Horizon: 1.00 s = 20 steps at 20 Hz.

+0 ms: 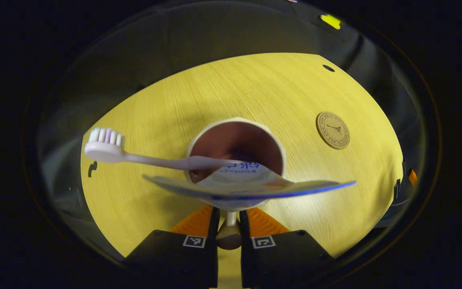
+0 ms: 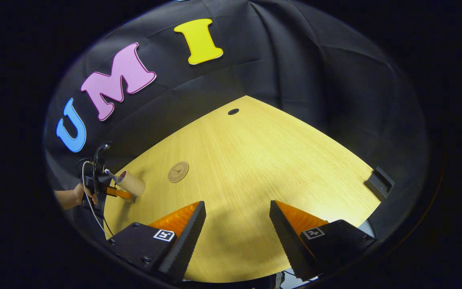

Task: Put the toothbrush and toothpaste on the desktop into the cup, then pick up the cup and place it on the coaster on the desktop.

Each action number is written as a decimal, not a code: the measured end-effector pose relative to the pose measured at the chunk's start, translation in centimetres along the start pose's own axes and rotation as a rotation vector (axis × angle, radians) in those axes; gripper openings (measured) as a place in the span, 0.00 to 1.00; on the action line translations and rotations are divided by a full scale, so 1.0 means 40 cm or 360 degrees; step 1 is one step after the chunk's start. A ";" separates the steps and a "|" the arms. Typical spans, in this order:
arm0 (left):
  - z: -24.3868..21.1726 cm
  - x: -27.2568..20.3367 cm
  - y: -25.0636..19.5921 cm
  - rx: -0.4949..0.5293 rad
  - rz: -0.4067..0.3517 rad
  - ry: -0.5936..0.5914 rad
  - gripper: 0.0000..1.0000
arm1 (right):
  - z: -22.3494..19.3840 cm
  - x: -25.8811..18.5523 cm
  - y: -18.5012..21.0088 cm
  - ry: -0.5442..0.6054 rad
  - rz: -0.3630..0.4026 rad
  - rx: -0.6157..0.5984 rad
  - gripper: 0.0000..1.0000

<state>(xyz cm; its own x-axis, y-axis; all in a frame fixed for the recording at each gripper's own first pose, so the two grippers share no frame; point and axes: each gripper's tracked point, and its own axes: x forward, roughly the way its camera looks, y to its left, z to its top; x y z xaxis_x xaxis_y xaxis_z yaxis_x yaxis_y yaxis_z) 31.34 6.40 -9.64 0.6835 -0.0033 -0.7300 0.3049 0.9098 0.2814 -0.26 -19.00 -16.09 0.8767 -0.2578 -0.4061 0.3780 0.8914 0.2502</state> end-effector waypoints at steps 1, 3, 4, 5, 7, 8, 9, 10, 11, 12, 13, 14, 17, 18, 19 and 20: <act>-0.002 -0.002 -0.004 -0.0023 0.0003 -0.0016 0.27 | 0.007 0.001 -0.001 -0.0006 0.0008 -0.0012 0.98; -0.005 -0.009 -0.017 -0.0055 0.0003 -0.0037 0.26 | 0.023 0.002 0.002 -0.0018 0.0029 -0.0041 0.98; -0.003 -0.016 -0.020 -0.0062 0.0006 -0.0052 0.25 | 0.031 0.004 0.000 -0.0024 0.0038 -0.0052 0.98; 0.002 -0.022 -0.020 -0.0068 0.0014 -0.0073 0.25 | 0.036 0.004 -0.001 -0.0029 0.0048 -0.0060 0.98; 0.014 -0.040 -0.023 -0.0076 0.0024 -0.0120 0.25 | 0.042 0.005 -0.006 -0.0028 0.0066 -0.0068 0.98; 0.017 -0.054 -0.022 -0.0079 0.0033 -0.0134 0.20 | 0.044 0.006 -0.010 -0.0026 0.0074 -0.0071 0.98; 0.019 -0.064 -0.027 -0.0072 0.0043 -0.0147 0.25 | 0.046 0.006 -0.015 -0.0026 0.0083 -0.0074 0.98; 0.026 -0.076 -0.037 -0.0060 0.0047 -0.0166 0.29 | 0.049 0.009 -0.020 -0.0022 0.0093 -0.0078 0.98; 0.033 -0.089 -0.047 -0.0048 0.0048 -0.0189 0.25 | 0.049 0.009 -0.026 -0.0018 0.0102 -0.0083 0.98; 0.041 -0.099 -0.062 -0.0040 0.0046 -0.0207 0.25 | 0.053 0.012 -0.032 -0.0016 0.0109 -0.0085 0.98; 0.050 -0.108 -0.082 -0.0042 0.0036 -0.0224 0.25 | 0.060 0.015 -0.038 -0.0017 0.0117 -0.0084 0.98; 0.063 -0.114 -0.104 -0.0052 0.0015 -0.0241 0.24 | 0.068 0.018 -0.044 -0.0021 0.0127 -0.0084 0.98; 0.107 -0.118 -0.183 -0.0045 -0.0044 -0.0299 0.25 | 0.086 0.023 -0.059 -0.0033 0.0148 -0.0104 0.98; 0.125 -0.117 -0.211 -0.0022 -0.0061 -0.0320 0.20 | 0.090 0.022 -0.066 -0.0034 0.0154 -0.0111 0.98; 0.140 -0.117 -0.241 0.0008 -0.0081 -0.0331 0.25 | 0.092 0.022 -0.071 -0.0033 0.0159 -0.0115 0.98; 0.154 -0.115 -0.270 0.0048 -0.0104 -0.0340 0.25 | 0.092 0.023 -0.073 -0.0030 0.0164 -0.0114 0.98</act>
<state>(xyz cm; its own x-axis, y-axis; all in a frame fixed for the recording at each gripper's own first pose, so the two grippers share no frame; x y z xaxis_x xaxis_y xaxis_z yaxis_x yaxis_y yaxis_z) 28.97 -5.95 -5.48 0.7857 -0.1527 -0.5994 0.3706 0.8921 0.2586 0.54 -23.21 -13.95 0.9155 -0.1696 -0.3649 0.2639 0.9376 0.2264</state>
